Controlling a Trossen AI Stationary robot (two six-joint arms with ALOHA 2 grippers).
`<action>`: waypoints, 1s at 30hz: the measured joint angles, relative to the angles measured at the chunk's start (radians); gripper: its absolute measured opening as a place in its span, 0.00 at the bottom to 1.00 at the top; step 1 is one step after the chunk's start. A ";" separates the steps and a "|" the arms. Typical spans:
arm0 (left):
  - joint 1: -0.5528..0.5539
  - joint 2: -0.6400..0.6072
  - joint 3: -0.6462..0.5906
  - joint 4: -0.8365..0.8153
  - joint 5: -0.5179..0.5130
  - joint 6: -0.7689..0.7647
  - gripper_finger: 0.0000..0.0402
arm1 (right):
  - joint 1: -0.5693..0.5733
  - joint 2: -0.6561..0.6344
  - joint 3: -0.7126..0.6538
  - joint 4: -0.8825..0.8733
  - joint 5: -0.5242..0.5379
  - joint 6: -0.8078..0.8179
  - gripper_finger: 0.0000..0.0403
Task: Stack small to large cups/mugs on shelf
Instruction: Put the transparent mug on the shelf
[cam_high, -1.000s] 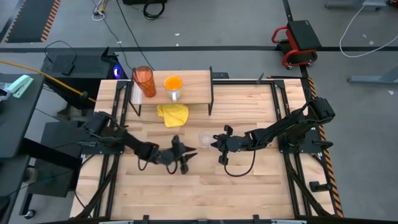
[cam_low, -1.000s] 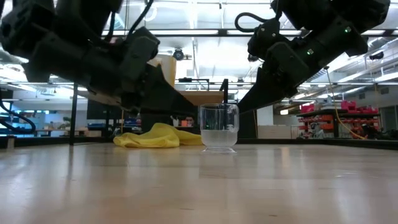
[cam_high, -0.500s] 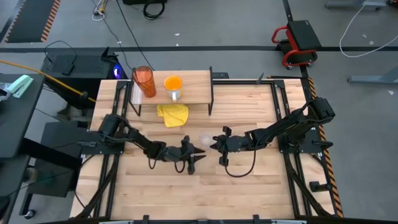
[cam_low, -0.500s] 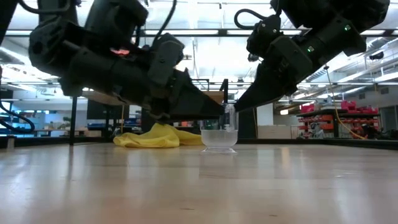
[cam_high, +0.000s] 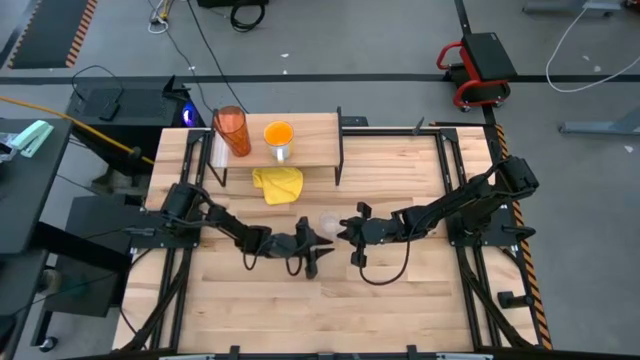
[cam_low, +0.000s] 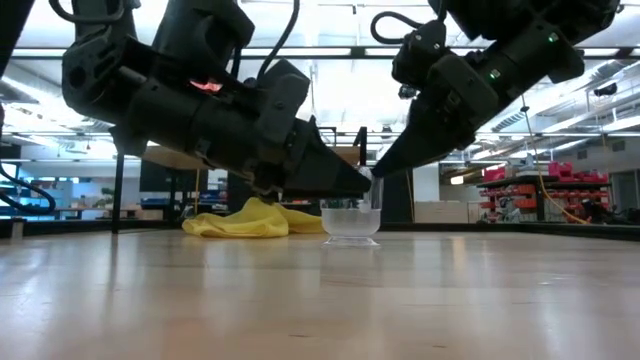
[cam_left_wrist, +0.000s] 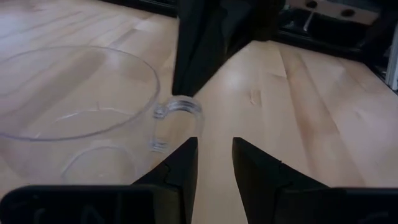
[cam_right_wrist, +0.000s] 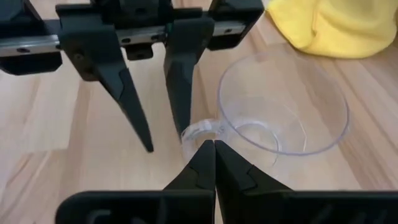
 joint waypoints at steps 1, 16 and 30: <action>0.003 0.000 0.000 0.001 -0.002 0.000 0.27 | 0.000 0.000 0.000 -0.004 0.000 0.004 0.01; 0.038 0.000 0.000 -0.007 -0.002 -0.012 0.27 | -0.009 0.000 0.000 -0.009 -0.051 0.004 0.01; 0.044 0.000 0.000 -0.005 -0.001 -0.019 0.27 | -0.041 0.000 0.000 0.010 -0.103 -0.022 0.01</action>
